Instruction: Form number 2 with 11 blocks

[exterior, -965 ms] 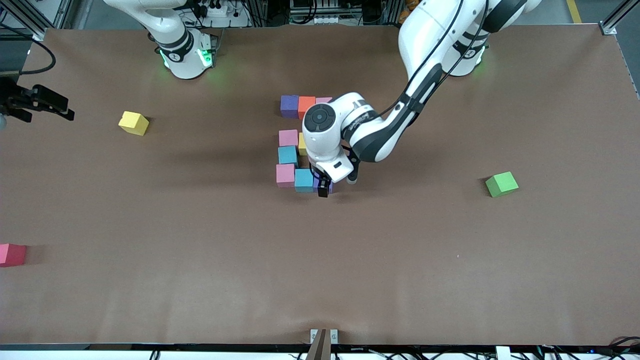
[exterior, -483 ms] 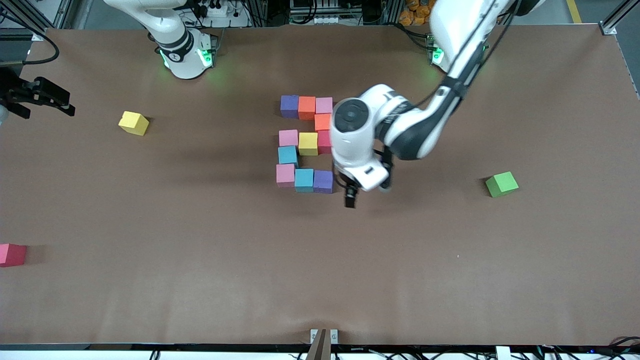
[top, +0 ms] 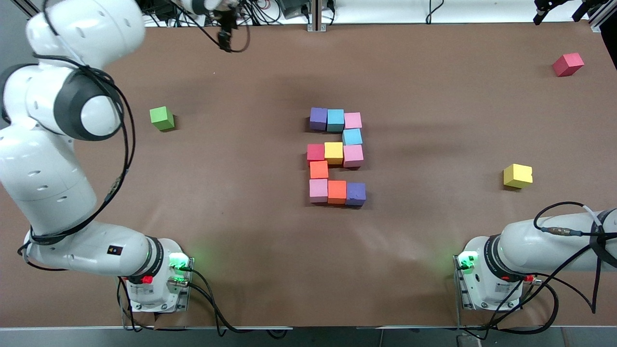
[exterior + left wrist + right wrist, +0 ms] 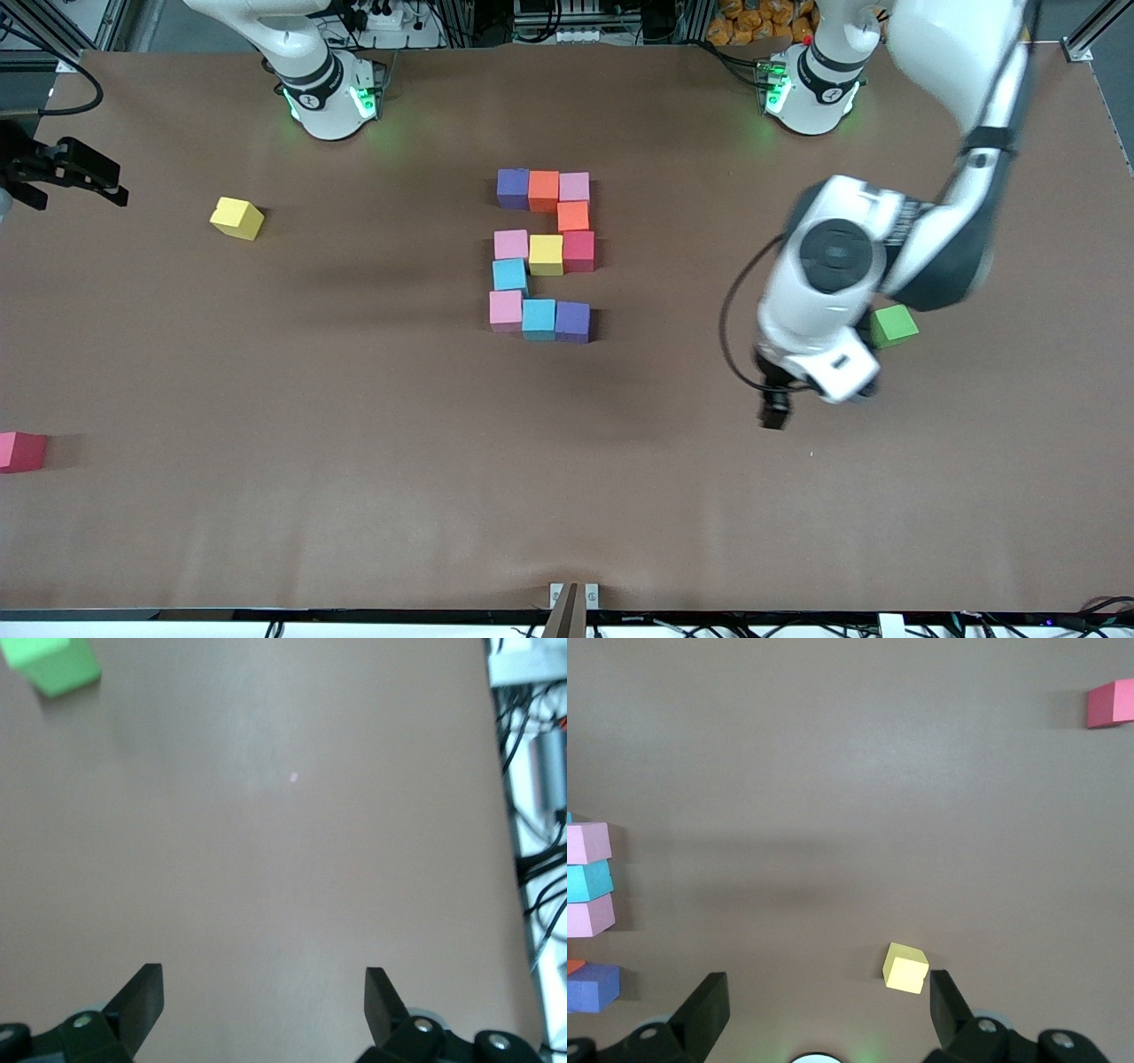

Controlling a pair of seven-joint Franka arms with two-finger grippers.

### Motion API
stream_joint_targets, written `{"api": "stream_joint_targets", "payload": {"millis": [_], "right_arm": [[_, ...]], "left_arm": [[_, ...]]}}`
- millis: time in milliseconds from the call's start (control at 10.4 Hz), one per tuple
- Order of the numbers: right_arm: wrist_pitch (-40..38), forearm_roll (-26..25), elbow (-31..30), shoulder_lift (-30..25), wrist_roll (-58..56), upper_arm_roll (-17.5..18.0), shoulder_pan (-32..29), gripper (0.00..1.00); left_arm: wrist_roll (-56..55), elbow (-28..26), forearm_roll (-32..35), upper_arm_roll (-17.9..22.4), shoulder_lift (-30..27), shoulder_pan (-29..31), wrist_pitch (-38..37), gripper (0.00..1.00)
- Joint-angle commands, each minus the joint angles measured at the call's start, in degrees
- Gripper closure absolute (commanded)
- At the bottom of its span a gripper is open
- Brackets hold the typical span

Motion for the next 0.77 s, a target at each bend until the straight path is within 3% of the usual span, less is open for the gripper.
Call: {"api": "stream_joint_targets", "payload": {"millis": [0, 290, 676], "right_arm": [[0.12, -1.90, 0.13, 0.20, -0.19, 0.81, -0.27, 0.00], [0.30, -2.97, 1.62, 0.11, 0.25, 1.69, -0.09, 0.00], [0.74, -1.65, 2.06, -0.06, 0.34, 1.69, -0.09, 0.00]], "left_arm": [[10.73, -1.08, -3.10, -0.73, -5.25, 4.27, -3.10, 0.00], [24.91, -1.78, -5.66, -0.47, -7.98, 6.12, -8.83, 0.00], [48.87, -9.59, -7.93, 0.40, -16.40, 6.13, -14.19, 0.00]]}}
